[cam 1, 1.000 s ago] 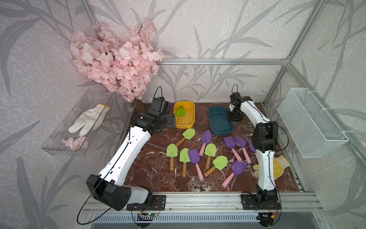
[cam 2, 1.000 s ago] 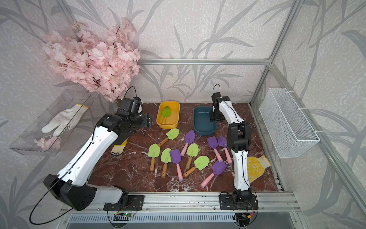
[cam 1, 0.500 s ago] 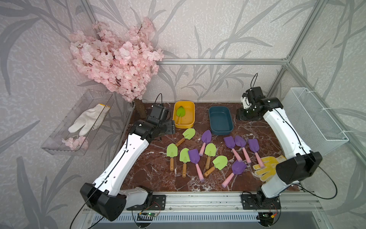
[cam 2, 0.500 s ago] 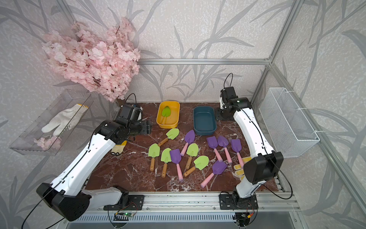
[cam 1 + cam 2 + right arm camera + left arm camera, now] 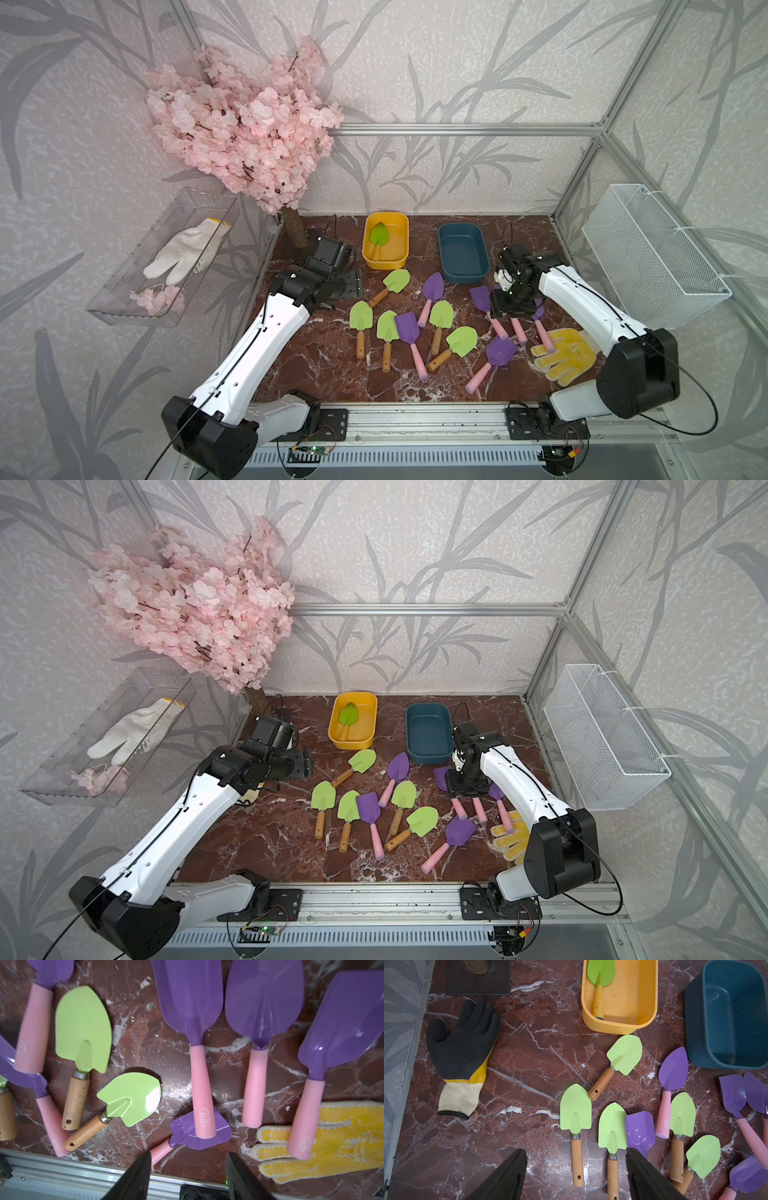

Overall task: Sort the small shovels by color and place them into the storage box
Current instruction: Pick up the shovel from the center of the board.

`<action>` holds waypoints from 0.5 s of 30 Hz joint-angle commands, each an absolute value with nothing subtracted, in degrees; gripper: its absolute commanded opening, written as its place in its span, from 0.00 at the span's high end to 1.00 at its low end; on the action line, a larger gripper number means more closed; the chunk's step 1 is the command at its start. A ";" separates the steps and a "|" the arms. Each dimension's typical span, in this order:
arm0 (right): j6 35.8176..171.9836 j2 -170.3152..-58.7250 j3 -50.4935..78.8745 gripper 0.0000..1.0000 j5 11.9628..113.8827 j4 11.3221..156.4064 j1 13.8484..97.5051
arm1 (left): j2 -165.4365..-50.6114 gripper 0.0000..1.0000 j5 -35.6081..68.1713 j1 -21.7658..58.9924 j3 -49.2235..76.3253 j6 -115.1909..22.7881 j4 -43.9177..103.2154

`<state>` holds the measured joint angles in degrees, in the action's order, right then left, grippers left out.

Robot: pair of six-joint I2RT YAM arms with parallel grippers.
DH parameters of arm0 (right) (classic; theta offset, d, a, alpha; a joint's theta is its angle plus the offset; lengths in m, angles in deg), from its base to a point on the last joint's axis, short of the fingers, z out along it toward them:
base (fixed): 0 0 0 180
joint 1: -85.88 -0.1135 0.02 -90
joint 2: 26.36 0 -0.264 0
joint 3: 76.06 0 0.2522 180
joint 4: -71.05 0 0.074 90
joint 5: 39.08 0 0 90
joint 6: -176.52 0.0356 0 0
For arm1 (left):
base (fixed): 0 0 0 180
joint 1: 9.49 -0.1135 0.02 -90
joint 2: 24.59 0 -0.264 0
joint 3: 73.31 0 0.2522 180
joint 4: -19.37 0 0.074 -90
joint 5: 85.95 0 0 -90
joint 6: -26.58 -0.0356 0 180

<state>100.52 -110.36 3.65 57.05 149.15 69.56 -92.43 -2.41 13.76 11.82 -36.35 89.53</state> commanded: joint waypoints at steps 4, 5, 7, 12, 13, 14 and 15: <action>100.20 -111.23 0.26 0.36 58.18 145.60 69.36 | -92.34 0.22 -2.41 14.02 10.87 -34.69 90.48; 99.85 -112.02 0.33 0.36 57.90 145.39 69.36 | -92.33 0.22 -2.30 14.07 10.88 -34.68 90.44; 99.61 -113.43 1.07 0.35 57.82 145.12 69.36 | -92.36 0.22 -2.34 14.07 10.85 -34.72 90.54; 99.70 -117.24 4.55 0.36 57.11 145.73 69.27 | -92.22 0.22 -2.20 14.07 10.16 -34.68 90.96; 99.78 -118.03 5.04 0.35 56.85 146.11 69.27 | -92.12 0.22 -2.20 14.07 9.91 -34.68 90.90; 99.79 -118.60 5.28 0.35 56.79 146.31 69.27 | -91.95 0.22 -2.26 14.07 9.65 -34.59 90.92; 99.91 -118.93 5.26 0.36 56.65 146.23 69.23 | -91.78 0.22 -2.30 14.07 9.38 -34.59 90.77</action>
<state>100.03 -117.86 3.76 57.43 145.48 69.54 -92.49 -2.10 13.78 10.44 -35.13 89.69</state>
